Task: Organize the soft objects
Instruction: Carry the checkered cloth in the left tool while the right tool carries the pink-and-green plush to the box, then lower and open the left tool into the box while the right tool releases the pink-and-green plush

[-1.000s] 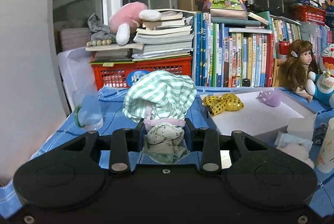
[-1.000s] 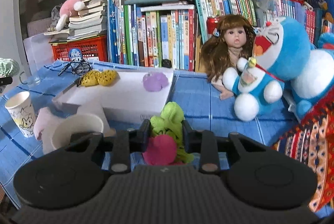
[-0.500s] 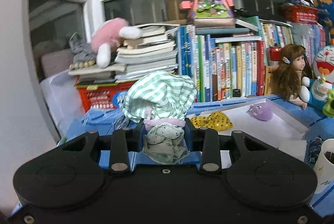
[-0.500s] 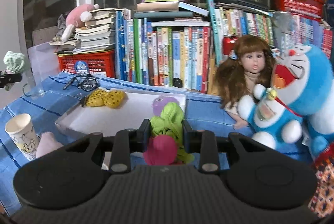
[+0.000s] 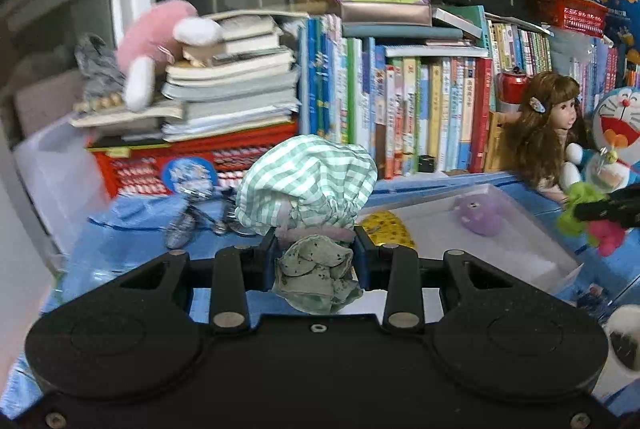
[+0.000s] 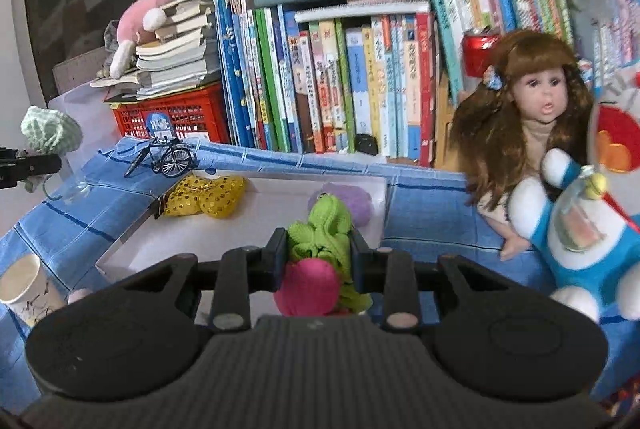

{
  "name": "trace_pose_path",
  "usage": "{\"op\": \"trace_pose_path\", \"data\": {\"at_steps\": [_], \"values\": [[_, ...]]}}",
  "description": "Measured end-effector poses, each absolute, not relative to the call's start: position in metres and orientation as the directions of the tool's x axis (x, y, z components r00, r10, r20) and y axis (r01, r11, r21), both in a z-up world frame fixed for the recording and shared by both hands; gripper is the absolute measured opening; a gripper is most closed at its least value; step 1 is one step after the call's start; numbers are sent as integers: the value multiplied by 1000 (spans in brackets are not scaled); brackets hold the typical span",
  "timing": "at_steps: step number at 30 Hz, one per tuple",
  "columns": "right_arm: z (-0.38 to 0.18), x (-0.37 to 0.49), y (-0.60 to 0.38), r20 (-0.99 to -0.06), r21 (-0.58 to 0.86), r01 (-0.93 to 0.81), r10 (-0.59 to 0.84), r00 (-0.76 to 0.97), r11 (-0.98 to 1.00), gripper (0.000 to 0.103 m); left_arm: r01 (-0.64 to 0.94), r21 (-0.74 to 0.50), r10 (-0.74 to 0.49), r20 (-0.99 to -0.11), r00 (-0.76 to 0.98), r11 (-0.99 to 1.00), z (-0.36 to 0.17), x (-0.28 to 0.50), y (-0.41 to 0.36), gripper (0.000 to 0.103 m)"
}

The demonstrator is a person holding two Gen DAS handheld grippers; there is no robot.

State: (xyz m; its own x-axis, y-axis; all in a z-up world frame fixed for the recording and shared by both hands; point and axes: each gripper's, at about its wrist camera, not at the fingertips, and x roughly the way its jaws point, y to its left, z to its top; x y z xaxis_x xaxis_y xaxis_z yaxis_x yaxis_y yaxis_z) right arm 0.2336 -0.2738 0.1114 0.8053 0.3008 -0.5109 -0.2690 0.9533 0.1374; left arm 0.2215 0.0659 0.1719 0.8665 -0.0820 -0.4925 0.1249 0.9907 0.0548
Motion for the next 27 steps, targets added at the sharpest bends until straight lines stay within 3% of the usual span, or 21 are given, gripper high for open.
{"op": "trace_pose_path", "data": {"at_steps": [9,13,19,23,27], "values": [[99,281,-264,-577,122,-287,303,758,950,36,149,63,-90,-550,830,987,171,253,25,35],[95,289,-254,-590,32,-301,261,764,953,37,154,76,-79,-594,801,985,162,266,5,35],[90,300,-254,-601,66,-310,286,746,948,37,140,76,-67,-600,798,987,153,274,-26,35],[82,307,-253,-622,71,-307,282,731,949,37,108,5,-81,-626,776,994,142,287,-42,35],[76,311,-252,-632,89,-300,287,720,950,38,27,76,27,-626,779,997,122,297,-57,35]]}}
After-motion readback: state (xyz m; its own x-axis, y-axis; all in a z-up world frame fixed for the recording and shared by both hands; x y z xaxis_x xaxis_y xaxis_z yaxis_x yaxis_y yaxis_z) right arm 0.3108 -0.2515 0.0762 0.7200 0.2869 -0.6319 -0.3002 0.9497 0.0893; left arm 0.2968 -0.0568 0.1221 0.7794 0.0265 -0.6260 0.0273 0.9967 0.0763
